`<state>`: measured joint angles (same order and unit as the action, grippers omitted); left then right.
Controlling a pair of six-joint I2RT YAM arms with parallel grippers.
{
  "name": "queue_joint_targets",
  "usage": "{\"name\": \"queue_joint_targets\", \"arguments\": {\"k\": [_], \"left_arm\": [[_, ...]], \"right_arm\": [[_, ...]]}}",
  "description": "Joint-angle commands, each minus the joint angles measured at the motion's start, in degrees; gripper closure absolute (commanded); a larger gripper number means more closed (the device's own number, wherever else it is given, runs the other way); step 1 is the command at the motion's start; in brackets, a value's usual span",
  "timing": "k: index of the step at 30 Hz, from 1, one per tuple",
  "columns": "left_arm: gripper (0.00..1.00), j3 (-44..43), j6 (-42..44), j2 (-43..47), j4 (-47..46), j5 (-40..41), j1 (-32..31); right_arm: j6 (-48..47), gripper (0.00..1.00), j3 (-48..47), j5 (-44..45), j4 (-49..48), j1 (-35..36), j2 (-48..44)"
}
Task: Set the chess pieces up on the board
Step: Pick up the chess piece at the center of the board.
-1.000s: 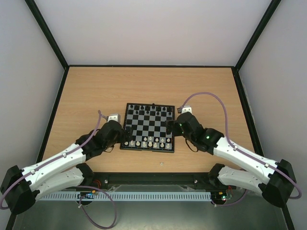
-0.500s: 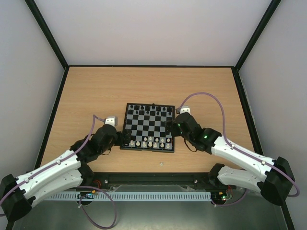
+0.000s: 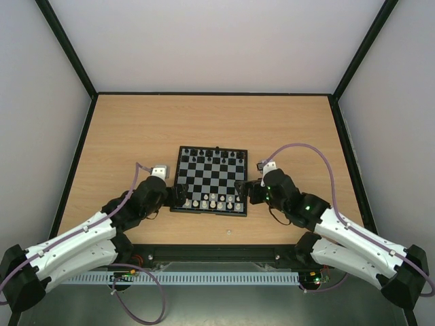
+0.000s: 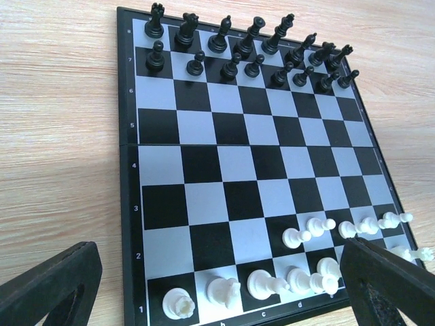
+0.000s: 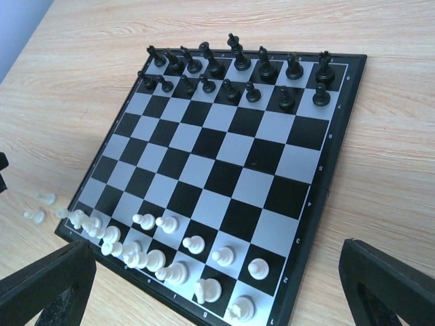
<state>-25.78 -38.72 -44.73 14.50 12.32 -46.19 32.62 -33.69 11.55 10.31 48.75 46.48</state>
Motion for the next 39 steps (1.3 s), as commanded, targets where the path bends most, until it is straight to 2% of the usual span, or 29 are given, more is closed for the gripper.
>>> {"name": "queue_joint_targets", "arguments": {"k": [1,7,15,26,29,33,36,39], "left_arm": [[0.01,1.78,2.20,-0.17,-2.08,0.74,0.30],[0.01,2.21,3.07,-2.24,-3.73,0.74,0.32],[0.01,2.37,3.49,-3.49,-5.15,-0.01,0.41],[0.01,1.84,-3.48,-3.70,0.44,1.66,0.77],[0.01,0.58,-6.72,-3.31,4.37,2.98,0.89],[0.01,-5.13,-13.89,-5.05,15.56,5.55,1.63],[0.01,-8.91,-16.00,-7.08,19.84,4.87,2.05],[0.01,-14.04,-14.62,-10.72,23.95,3.79,3.53]], "right_arm": [[0.17,0.02,0.50,-0.58,2.61,0.03,-2.77],[0.79,0.01,1.17,3.51,2.69,0.02,-3.30],[0.94,0.01,1.29,3.84,1.94,0.02,-0.76],[1.26,0.01,4.25,2.19,-0.33,0.03,-1.00],[1.22,0.01,4.61,1.47,-0.67,-0.02,-0.95],[1.05,0.01,4.60,0.51,-1.18,0.02,-0.71],[0.87,0.01,4.64,-0.52,-1.66,0.03,-0.32],[0.72,0.01,4.49,-1.73,-1.59,0.03,-0.61]]}}
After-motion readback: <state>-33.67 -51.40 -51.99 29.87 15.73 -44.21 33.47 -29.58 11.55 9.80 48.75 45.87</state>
